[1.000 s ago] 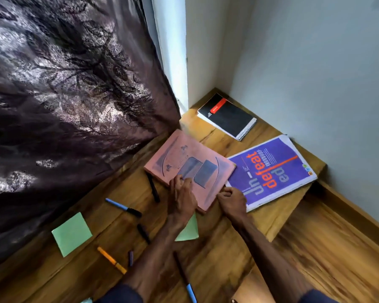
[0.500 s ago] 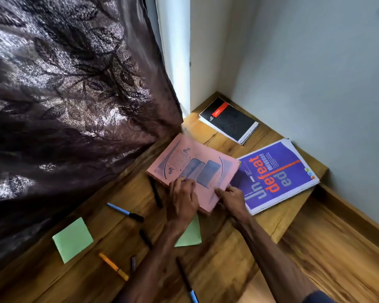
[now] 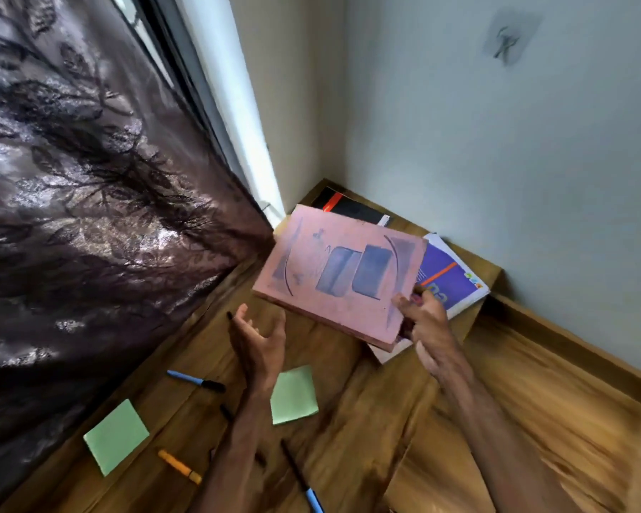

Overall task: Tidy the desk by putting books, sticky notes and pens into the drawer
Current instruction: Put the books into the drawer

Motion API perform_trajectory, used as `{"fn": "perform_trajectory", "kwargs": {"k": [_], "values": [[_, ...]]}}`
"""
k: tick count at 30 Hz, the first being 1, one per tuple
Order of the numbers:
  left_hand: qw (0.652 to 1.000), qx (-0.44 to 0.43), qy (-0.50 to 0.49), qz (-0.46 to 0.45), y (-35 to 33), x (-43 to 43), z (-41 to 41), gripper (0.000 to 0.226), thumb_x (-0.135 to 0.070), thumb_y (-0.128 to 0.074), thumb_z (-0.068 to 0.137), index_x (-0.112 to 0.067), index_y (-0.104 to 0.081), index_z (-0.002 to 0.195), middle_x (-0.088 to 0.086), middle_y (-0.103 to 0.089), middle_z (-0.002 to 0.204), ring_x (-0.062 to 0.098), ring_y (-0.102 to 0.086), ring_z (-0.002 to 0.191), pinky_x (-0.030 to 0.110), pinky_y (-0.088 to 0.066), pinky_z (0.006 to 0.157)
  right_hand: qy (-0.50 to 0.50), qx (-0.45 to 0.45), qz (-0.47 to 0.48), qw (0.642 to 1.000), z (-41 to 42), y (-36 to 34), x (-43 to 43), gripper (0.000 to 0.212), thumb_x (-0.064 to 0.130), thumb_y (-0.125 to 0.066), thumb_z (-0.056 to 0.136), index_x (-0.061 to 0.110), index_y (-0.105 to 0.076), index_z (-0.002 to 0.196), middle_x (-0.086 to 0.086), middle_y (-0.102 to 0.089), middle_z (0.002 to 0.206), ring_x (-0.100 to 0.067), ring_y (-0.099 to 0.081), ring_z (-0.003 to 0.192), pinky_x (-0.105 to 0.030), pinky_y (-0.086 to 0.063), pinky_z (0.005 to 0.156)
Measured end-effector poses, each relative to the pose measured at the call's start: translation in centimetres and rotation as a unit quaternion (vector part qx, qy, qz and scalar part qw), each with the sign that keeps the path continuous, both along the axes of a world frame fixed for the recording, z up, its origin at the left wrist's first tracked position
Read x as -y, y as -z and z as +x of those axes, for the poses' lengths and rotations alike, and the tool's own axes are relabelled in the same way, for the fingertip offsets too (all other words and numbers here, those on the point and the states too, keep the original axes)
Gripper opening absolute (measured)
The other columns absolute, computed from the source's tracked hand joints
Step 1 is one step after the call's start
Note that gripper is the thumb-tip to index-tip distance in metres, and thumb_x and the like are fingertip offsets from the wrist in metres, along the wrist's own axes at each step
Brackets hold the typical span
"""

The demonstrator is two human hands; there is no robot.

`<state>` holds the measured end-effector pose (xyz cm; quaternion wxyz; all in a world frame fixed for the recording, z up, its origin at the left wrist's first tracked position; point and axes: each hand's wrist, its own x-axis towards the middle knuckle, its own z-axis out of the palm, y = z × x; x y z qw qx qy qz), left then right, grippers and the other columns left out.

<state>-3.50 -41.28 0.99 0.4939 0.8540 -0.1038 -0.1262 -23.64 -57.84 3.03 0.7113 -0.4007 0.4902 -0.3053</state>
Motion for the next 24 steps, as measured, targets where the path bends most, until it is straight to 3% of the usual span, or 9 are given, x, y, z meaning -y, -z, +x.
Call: {"fn": "perform_trajectory", "kwargs": {"k": [4,5,7,9,12,15,18,22,24], "values": [[0.994,-0.051,0.090,-0.040,-2.4,2.6,-0.3,0.055,-0.019,-0.070,0.093,-0.002,-0.049,0.140,0.011,-0.063,0.133,0.023,-0.063,0.117,0.037,-0.051,0.100,0.053,0.026,-0.008,0.998,-7.5,0.3,1.4,0.029,0.014,-0.065,0.096,0.013,-0.064,0.125,-0.015,-0.070,0.125,-0.030,-0.067,0.108,-0.046,-0.054,0.097],[0.989,-0.065,0.127,-0.046,-3.0,3.5,-0.9,0.041,-0.012,-0.064,0.096,-0.002,-0.055,0.135,0.008,-0.068,0.126,0.020,-0.065,0.114,0.038,-0.052,0.099,0.061,0.028,-0.006,0.998,-9.4,0.4,1.5,0.028,0.016,-0.064,0.096,0.014,-0.065,0.124,-0.015,-0.071,0.124,-0.027,-0.068,0.108,-0.043,-0.056,0.095],[0.970,-0.101,0.210,-0.069,-3.6,5.5,-2.5,0.021,-0.004,-0.051,0.103,-0.008,-0.066,0.117,-0.006,-0.077,0.101,0.008,-0.072,0.093,0.027,-0.057,0.083,0.079,0.026,-0.004,0.997,-13.3,0.7,1.5,0.023,0.019,-0.064,0.096,0.020,-0.067,0.119,-0.009,-0.074,0.120,-0.019,-0.072,0.101,-0.034,-0.061,0.083],[0.947,-0.191,0.240,-0.096,-4.2,7.1,-4.1,0.027,-0.010,-0.043,0.107,-0.007,-0.069,0.113,-0.006,-0.079,0.086,0.007,-0.073,0.075,0.022,-0.057,0.065,0.088,0.016,0.001,0.996,-16.2,1.1,1.4,0.022,0.022,-0.066,0.095,0.026,-0.067,0.117,-0.002,-0.076,0.116,-0.013,-0.073,0.096,-0.029,-0.060,0.078],[0.915,-0.282,0.283,-0.055,-4.3,9.8,-8.3,0.034,-0.027,-0.044,0.105,-0.014,-0.075,0.104,0.005,-0.077,0.091,0.018,-0.072,0.076,0.026,-0.056,0.062,0.120,-0.007,0.009,0.993,-21.8,2.6,1.0,0.032,0.020,-0.065,0.096,0.019,-0.059,0.128,-0.003,-0.075,0.114,-0.012,-0.074,0.091,-0.029,-0.060,0.073],[0.891,-0.226,0.393,-0.003,-3.3,12.0,-13.2,0.023,-0.017,-0.055,0.102,-0.009,-0.077,0.102,0.010,-0.077,0.093,0.019,-0.073,0.081,0.029,-0.060,0.067,0.166,-0.042,0.033,0.985,-26.3,4.6,0.6,0.043,0.017,-0.062,0.099,0.012,-0.048,0.140,-0.008,-0.071,0.119,-0.015,-0.072,0.091,-0.030,-0.061,0.074],[0.868,-0.163,0.465,0.064,-1.0,13.8,-18.3,0.013,-0.009,-0.061,0.099,-0.008,-0.073,0.105,0.009,-0.074,0.099,0.015,-0.072,0.083,0.033,-0.061,0.073,0.208,-0.104,0.065,0.970,-30.2,6.9,0.3,0.047,0.018,-0.059,0.101,0.010,-0.044,0.145,-0.014,-0.066,0.128,-0.026,-0.069,0.104,-0.046,-0.059,0.089],[0.819,-0.077,0.546,0.157,2.3,15.6,-24.7,0.031,-0.014,-0.063,0.094,-0.004,-0.066,0.123,0.009,-0.074,0.115,0.023,-0.072,0.100,0.043,-0.061,0.087,0.229,-0.190,0.116,0.948,-34.4,10.1,0.5,0.046,0.024,-0.056,0.103,0.012,-0.042,0.146,-0.018,-0.063,0.129,-0.036,-0.067,0.113,-0.059,-0.056,0.094],[0.808,-0.076,0.556,0.177,4.1,15.5,-27.2,0.033,-0.013,-0.062,0.093,-0.004,-0.063,0.125,0.011,-0.073,0.118,0.023,-0.071,0.100,0.041,-0.061,0.084,0.228,-0.242,0.136,0.933,-36.0,11.4,0.5,0.046,0.026,-0.054,0.104,0.013,-0.043,0.146,-0.017,-0.064,0.124,-0.035,-0.068,0.108,-0.058,-0.058,0.092]]}}
